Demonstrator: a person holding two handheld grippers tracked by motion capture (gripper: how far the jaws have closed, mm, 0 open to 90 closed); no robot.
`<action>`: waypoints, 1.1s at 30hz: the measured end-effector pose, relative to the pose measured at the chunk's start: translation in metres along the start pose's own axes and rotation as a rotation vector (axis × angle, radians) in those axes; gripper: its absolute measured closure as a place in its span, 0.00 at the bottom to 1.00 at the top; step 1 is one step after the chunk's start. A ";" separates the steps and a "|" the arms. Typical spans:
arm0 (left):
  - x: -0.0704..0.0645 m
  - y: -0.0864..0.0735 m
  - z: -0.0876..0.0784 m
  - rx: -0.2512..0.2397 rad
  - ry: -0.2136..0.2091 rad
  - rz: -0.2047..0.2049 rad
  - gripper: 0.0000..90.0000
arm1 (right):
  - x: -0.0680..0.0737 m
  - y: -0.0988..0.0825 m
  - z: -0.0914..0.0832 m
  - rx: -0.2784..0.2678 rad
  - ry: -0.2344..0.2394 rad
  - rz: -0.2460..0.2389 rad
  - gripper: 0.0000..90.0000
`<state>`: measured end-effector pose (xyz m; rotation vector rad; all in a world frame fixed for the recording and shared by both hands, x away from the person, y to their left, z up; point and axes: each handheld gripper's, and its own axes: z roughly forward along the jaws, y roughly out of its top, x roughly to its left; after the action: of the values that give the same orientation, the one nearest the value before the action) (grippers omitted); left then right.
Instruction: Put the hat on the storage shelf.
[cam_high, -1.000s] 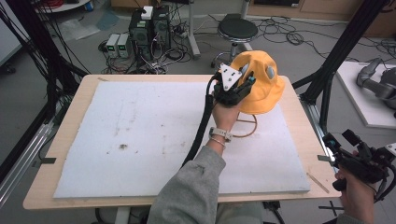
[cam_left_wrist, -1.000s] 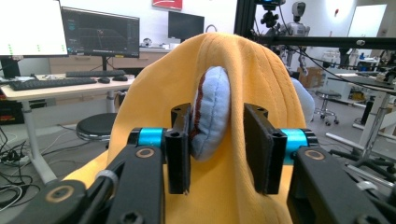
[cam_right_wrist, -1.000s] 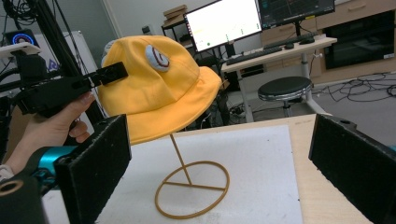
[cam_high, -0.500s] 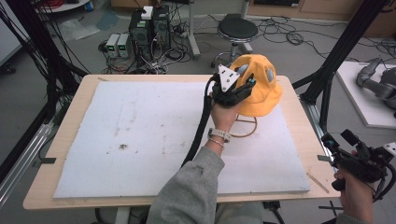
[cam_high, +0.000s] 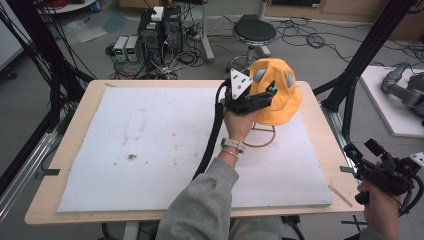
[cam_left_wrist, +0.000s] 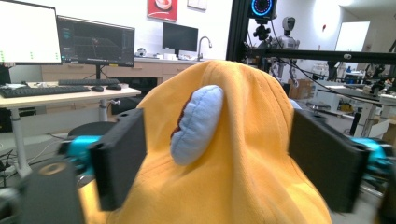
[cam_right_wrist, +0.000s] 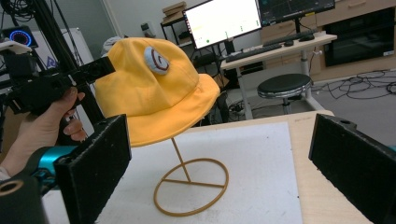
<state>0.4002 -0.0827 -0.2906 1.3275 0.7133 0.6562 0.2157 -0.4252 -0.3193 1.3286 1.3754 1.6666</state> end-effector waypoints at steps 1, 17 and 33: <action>0.001 0.001 -0.001 -0.001 0.004 -0.008 0.10 | 0.001 0.000 0.000 0.002 -0.001 0.000 0.06; 0.017 0.011 -0.019 -0.022 0.038 0.003 0.02 | 0.002 -0.001 0.004 0.011 0.003 -0.006 0.06; 0.083 0.039 -0.101 -0.060 0.160 0.039 0.02 | 0.011 -0.007 0.023 0.060 0.040 -0.043 0.06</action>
<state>0.3725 0.0493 -0.2688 1.2461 0.7920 0.8158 0.2331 -0.4052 -0.3231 1.2961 1.4770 1.6438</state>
